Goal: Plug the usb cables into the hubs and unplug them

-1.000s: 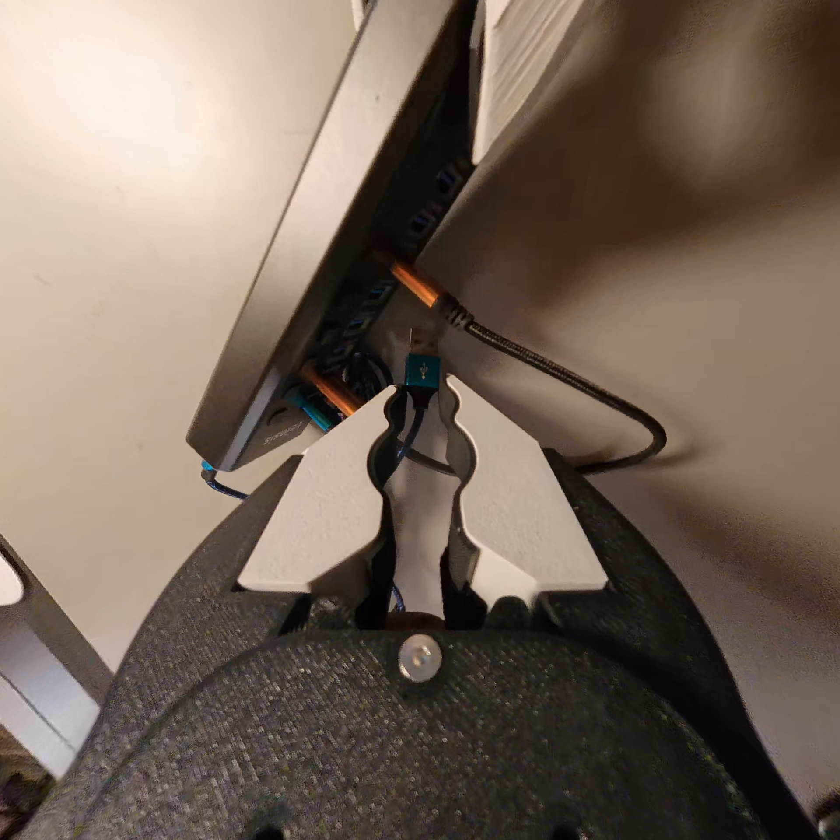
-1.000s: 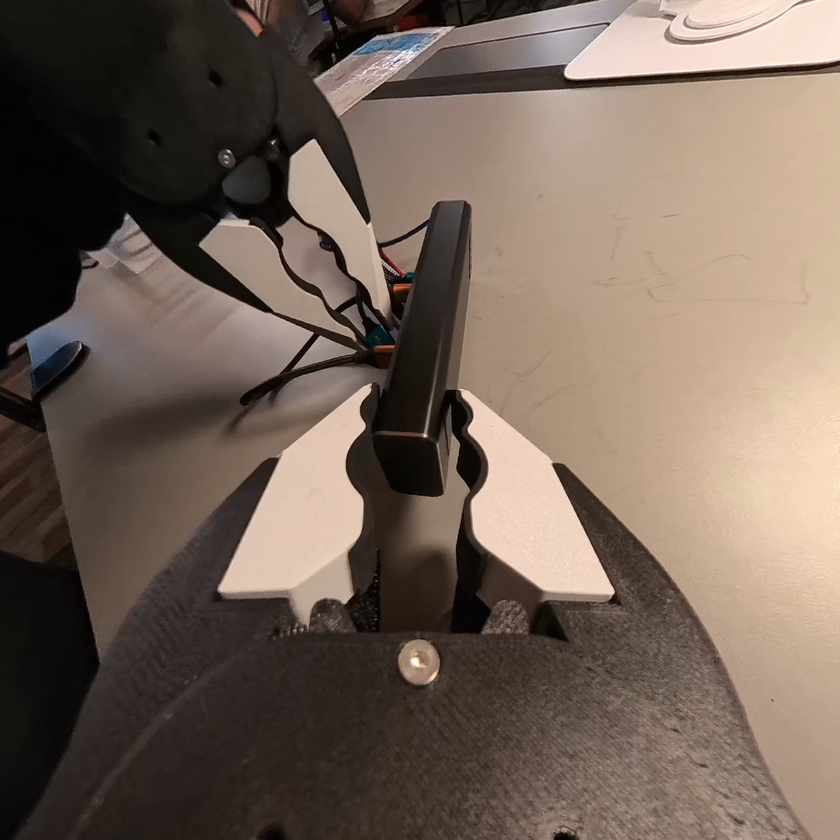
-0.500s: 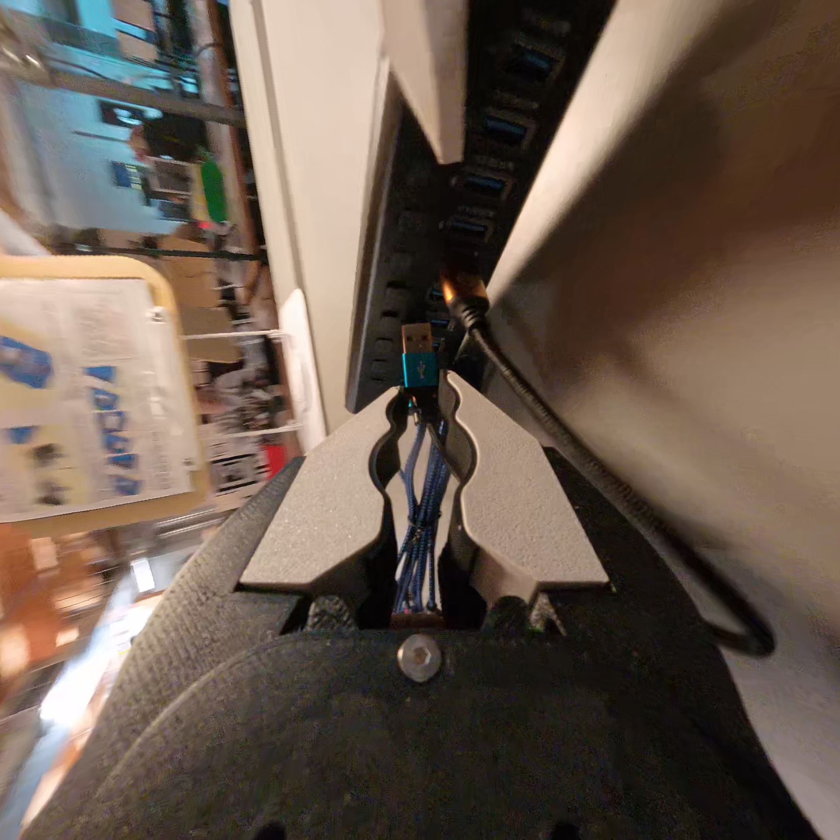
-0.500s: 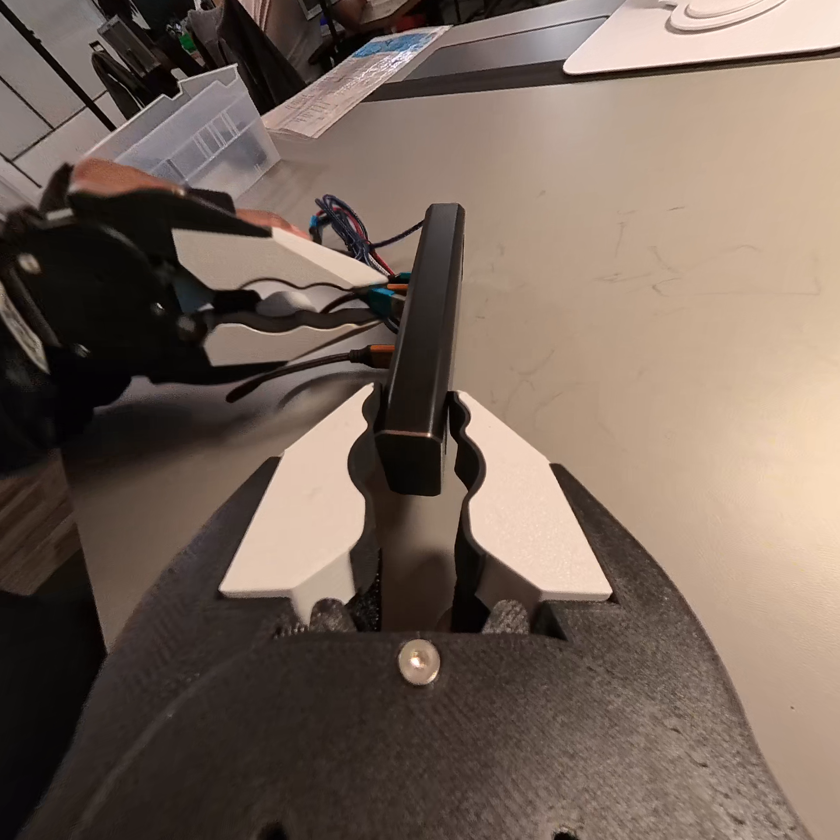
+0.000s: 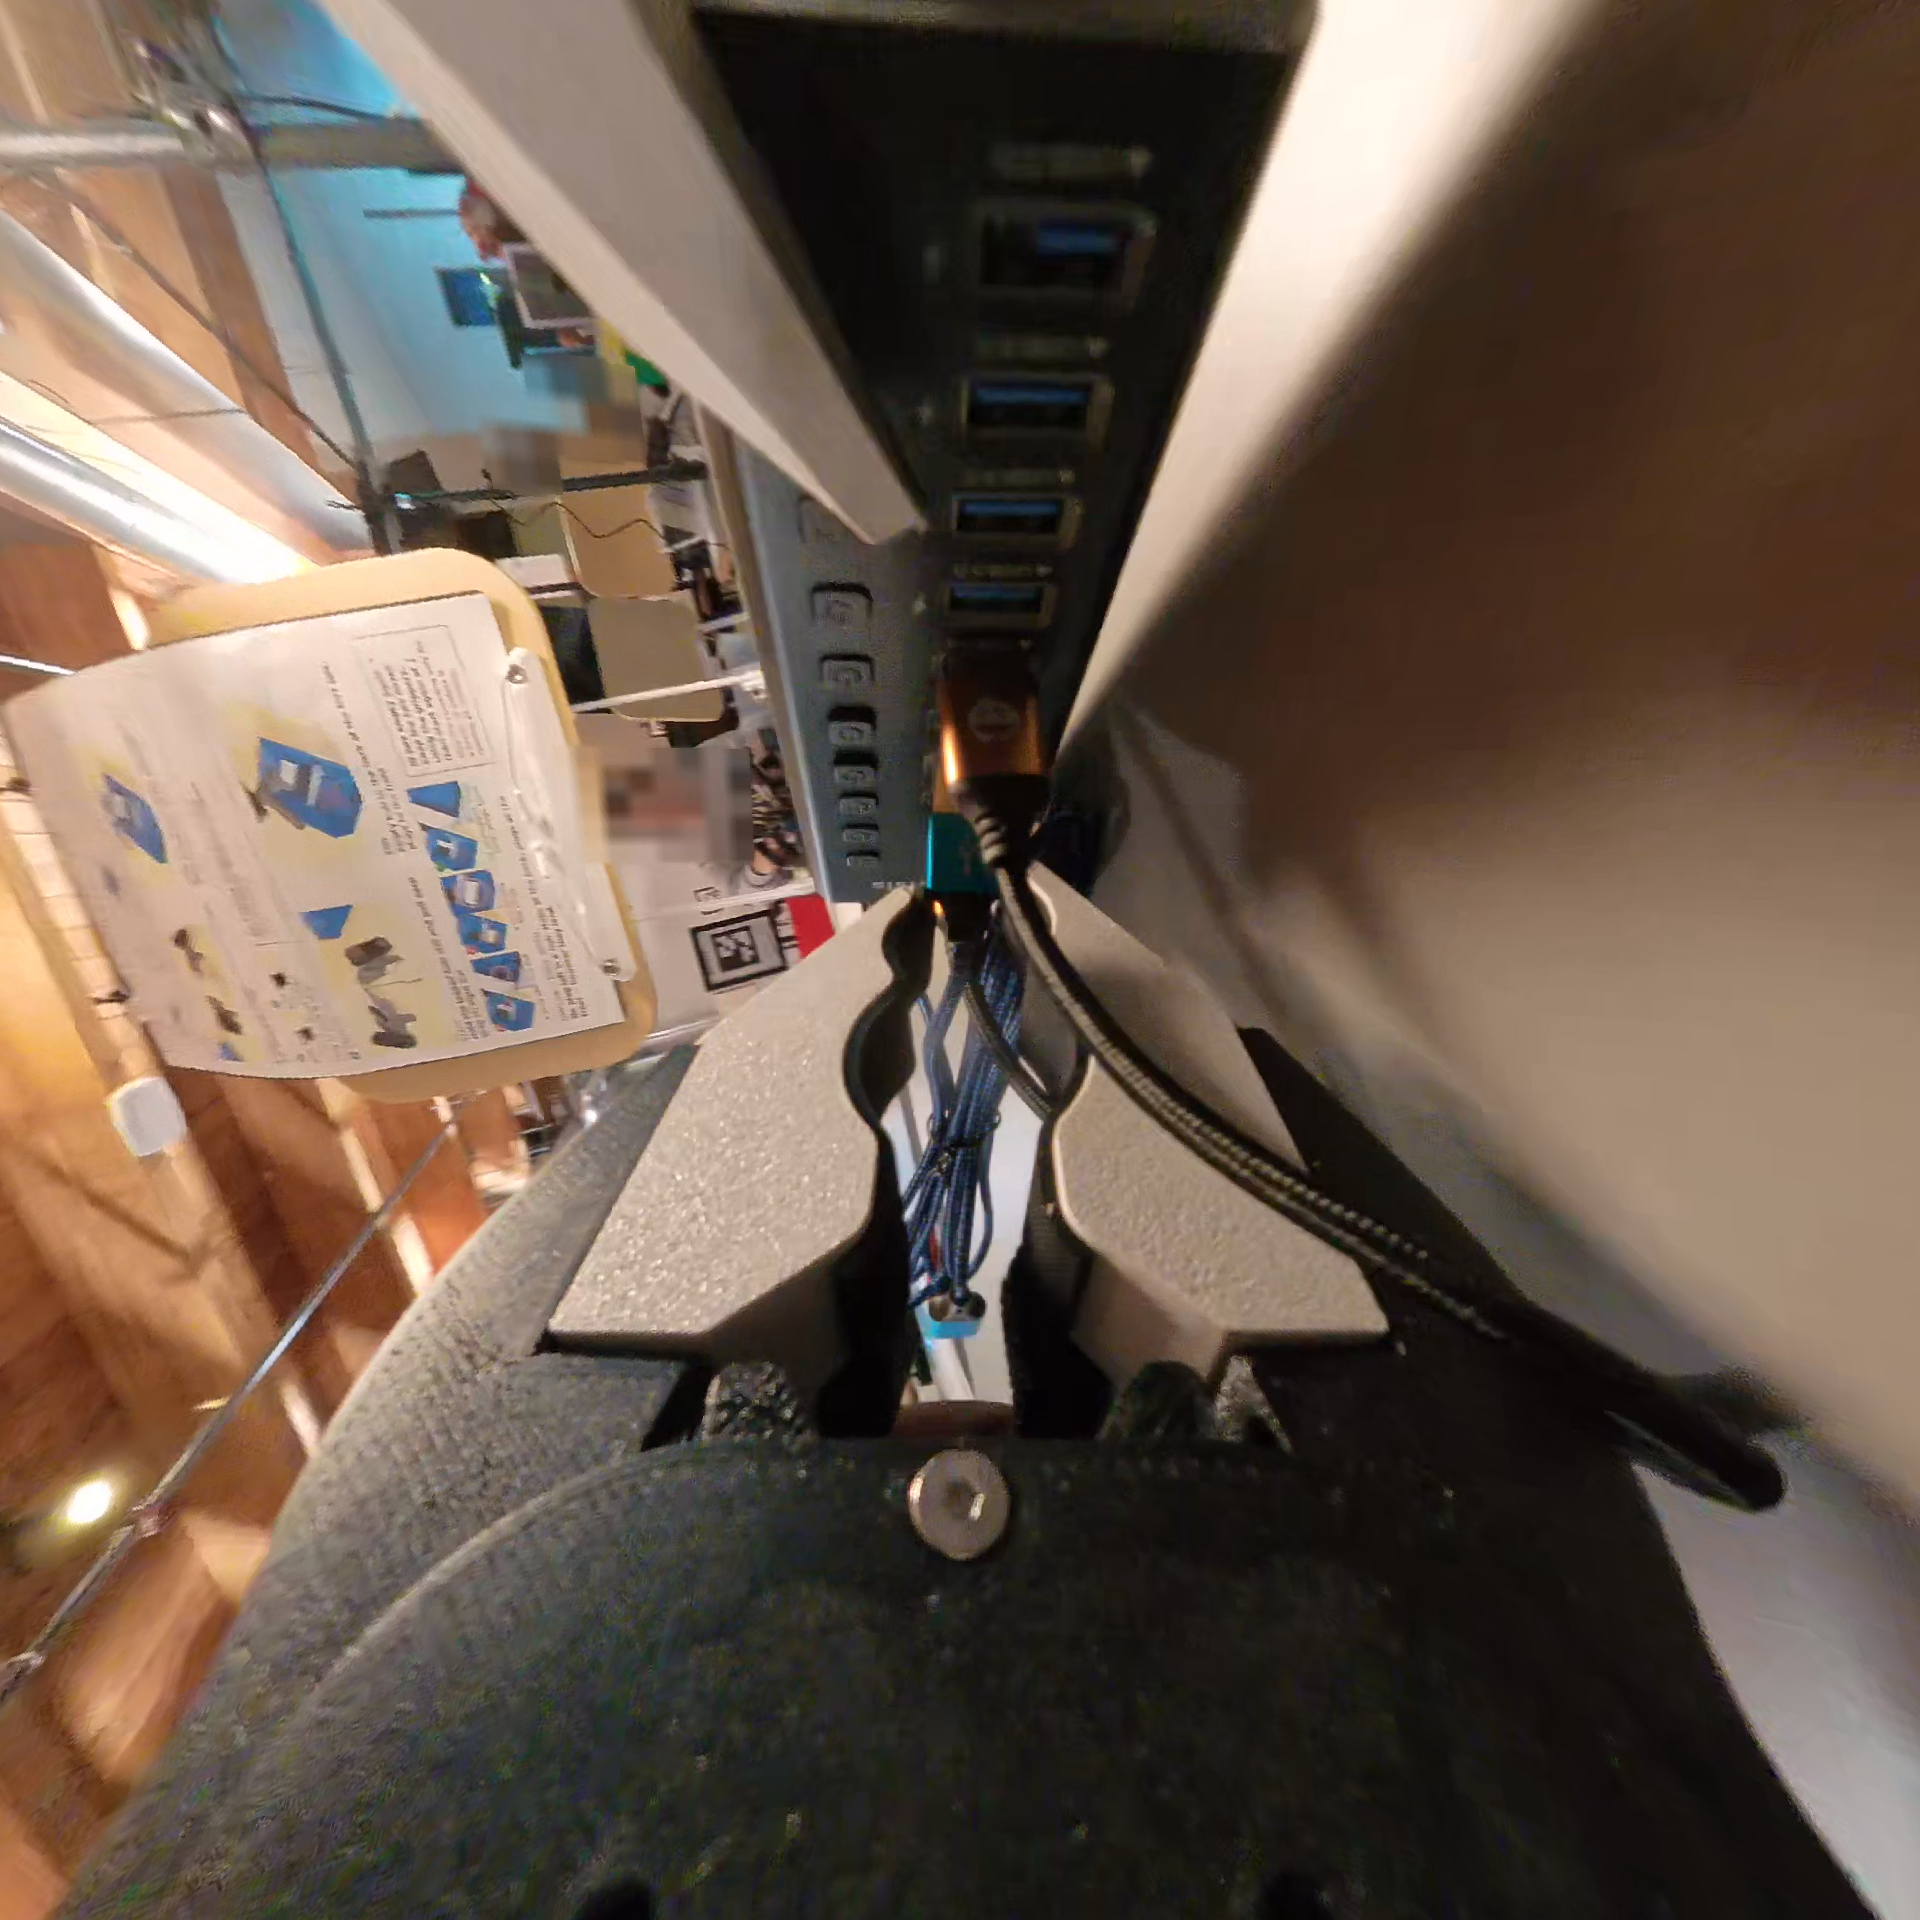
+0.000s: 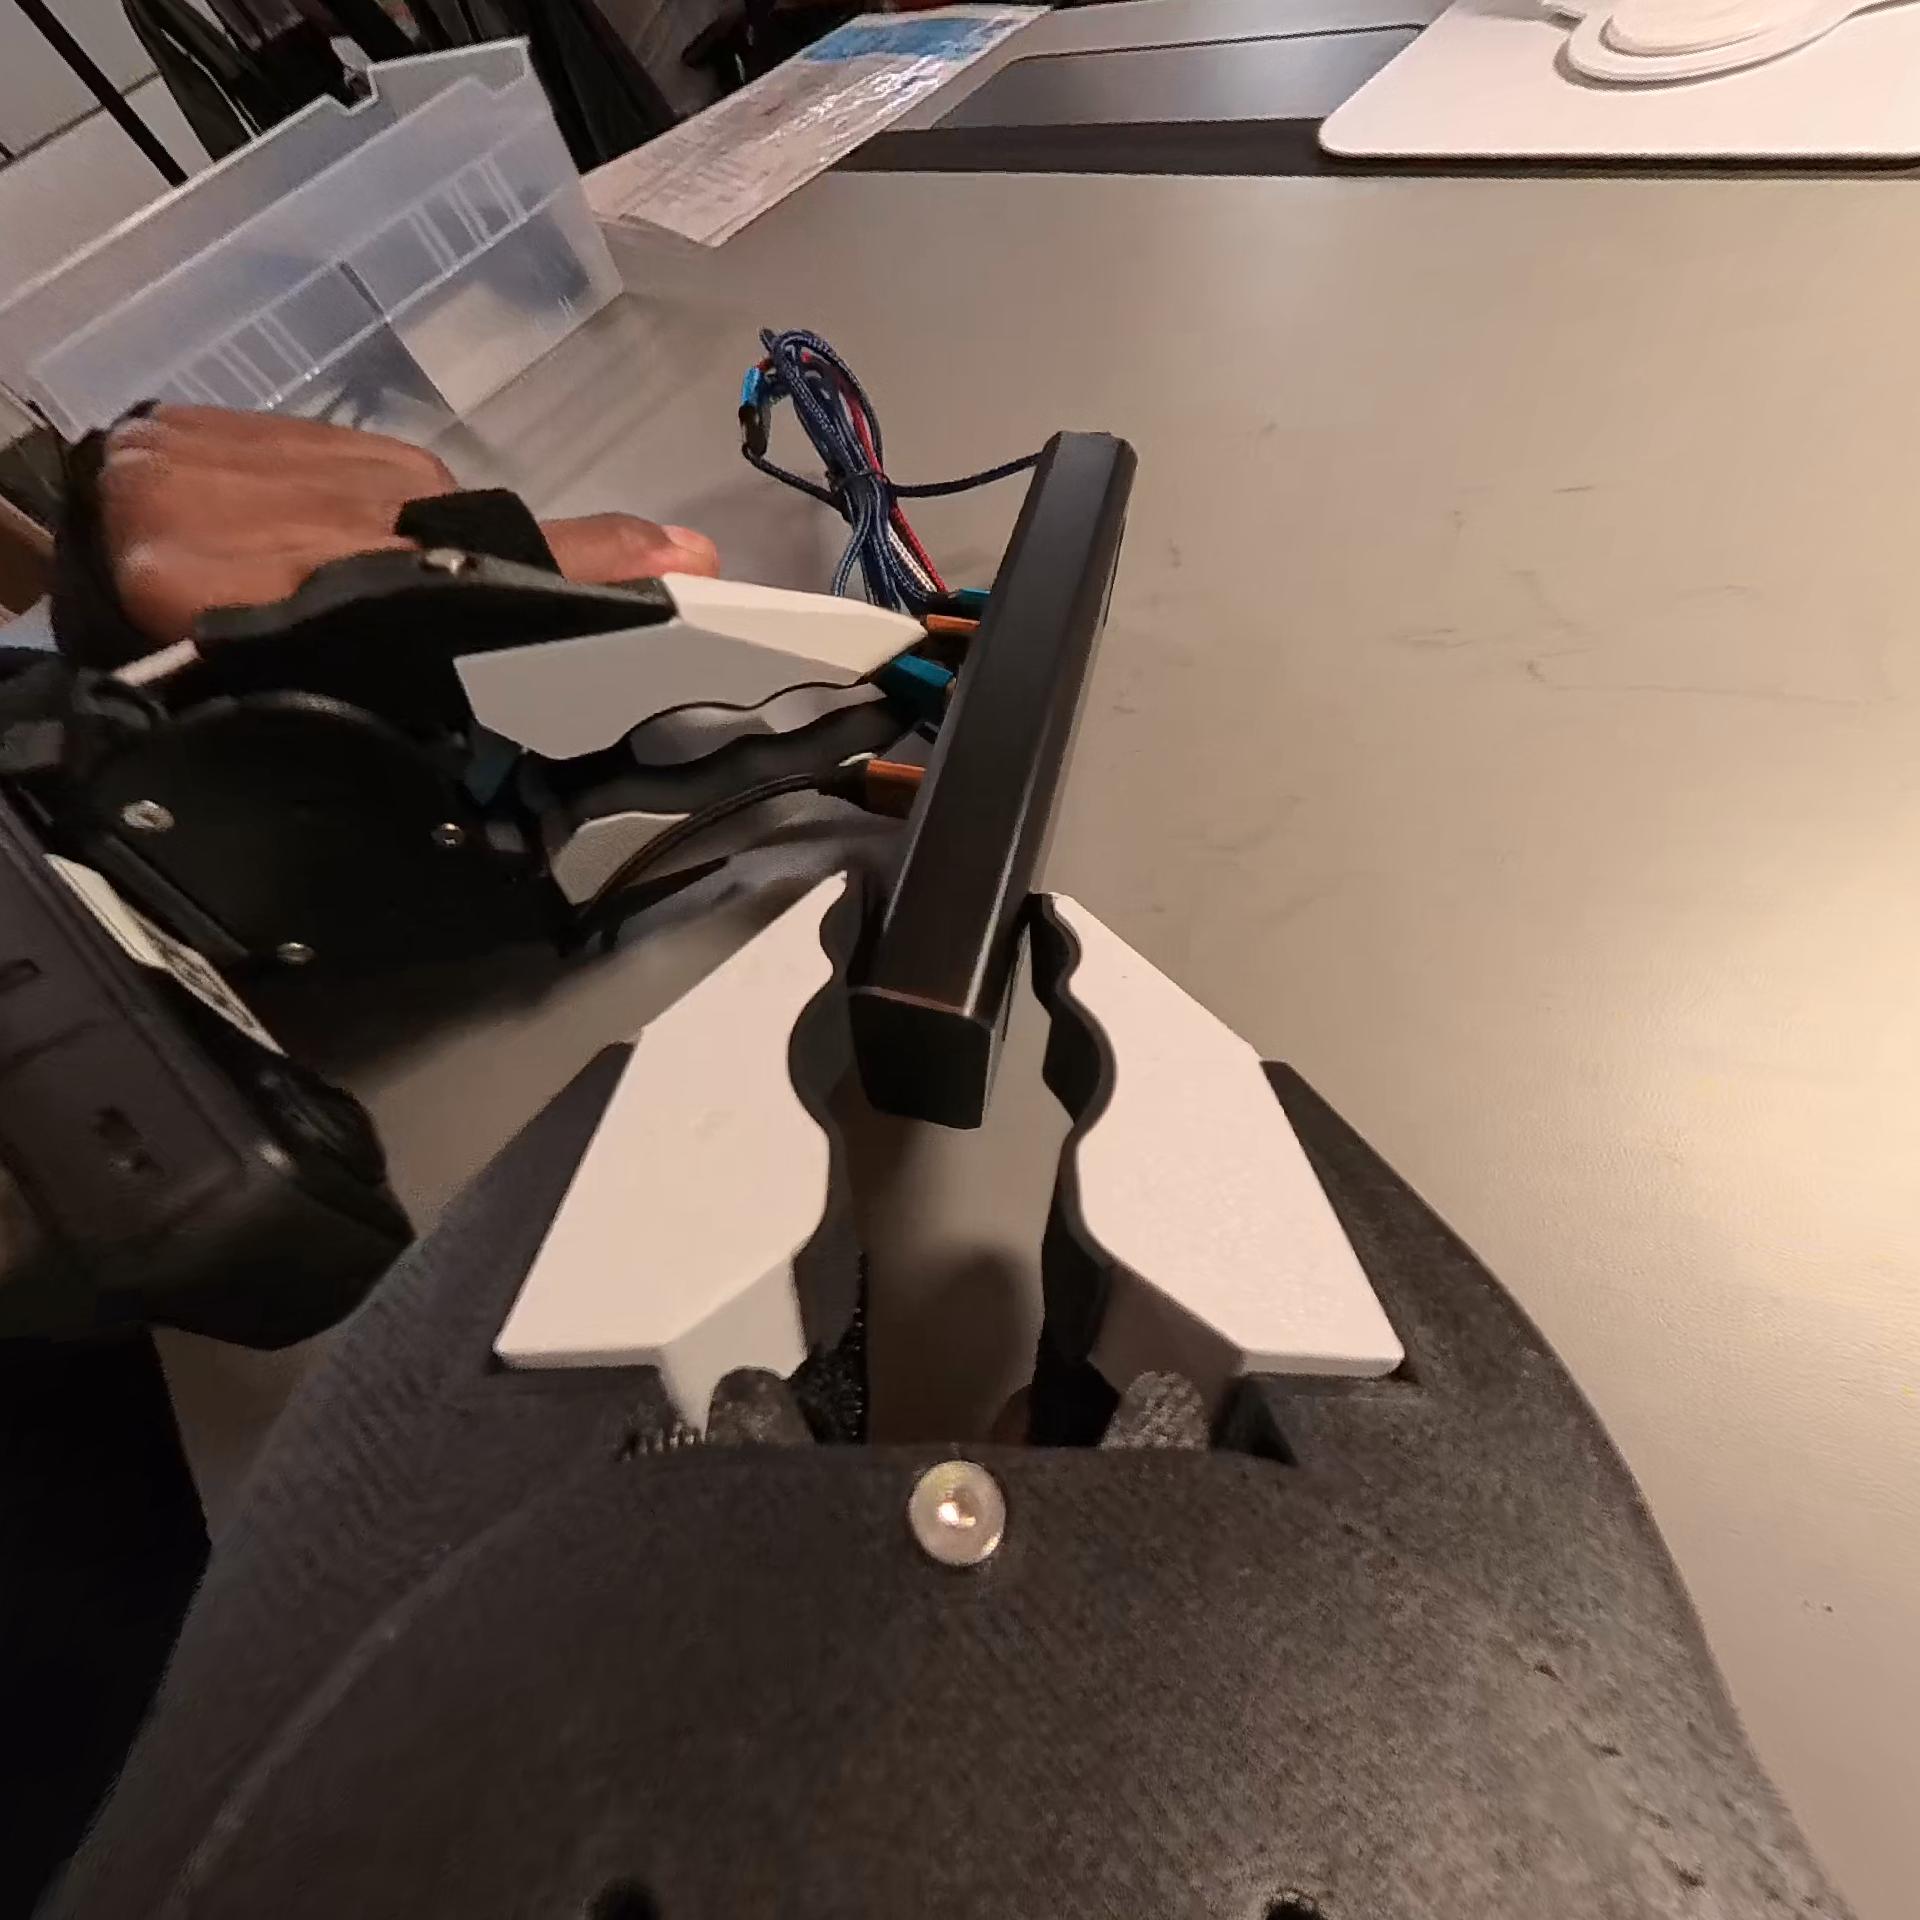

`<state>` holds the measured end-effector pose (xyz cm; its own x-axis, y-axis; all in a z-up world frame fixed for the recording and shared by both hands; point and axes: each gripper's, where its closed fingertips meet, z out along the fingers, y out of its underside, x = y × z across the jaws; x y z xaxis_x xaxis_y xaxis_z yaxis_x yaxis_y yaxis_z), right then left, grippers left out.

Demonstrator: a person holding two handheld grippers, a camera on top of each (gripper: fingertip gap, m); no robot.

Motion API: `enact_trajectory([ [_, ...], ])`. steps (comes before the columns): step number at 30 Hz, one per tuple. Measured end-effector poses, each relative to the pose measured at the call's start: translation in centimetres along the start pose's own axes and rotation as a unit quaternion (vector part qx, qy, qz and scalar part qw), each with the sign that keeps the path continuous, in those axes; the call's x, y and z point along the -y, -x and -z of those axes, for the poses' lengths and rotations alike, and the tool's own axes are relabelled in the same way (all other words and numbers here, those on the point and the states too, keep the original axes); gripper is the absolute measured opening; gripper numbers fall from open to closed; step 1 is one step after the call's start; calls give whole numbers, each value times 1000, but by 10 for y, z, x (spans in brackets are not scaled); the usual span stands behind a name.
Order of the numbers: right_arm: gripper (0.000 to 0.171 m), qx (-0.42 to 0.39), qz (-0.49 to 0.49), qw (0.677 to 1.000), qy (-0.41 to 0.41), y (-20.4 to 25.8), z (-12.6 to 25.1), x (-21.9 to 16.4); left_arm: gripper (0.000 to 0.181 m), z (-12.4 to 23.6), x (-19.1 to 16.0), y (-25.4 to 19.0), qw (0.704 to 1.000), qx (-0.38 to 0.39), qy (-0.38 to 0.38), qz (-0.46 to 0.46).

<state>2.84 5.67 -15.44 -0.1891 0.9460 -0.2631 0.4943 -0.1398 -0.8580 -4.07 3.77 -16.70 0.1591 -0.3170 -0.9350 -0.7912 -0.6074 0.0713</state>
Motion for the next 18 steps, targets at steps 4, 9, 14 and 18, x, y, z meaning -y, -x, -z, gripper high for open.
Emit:
enact_trajectory([
  [4, 31, -3, 7, 1000, 0, 2, -1, 0, 15, 1, 2, 0, 999, -20, -10, 42],
  [9, 32, -10, 47, 999, 3, 2, -4, 2, 14, -2, 3, -1, 999, 0, -23, 41],
  [14, 34, -33, 92, 995, -13, 5, -4, 16, 15, -3, 8, -5, 999, 19, -33, 27],
  [18, 34, -35, 109, 993, -5, 3, -5, 23, 16, -6, 6, -3, 997, 16, -35, 60],
])
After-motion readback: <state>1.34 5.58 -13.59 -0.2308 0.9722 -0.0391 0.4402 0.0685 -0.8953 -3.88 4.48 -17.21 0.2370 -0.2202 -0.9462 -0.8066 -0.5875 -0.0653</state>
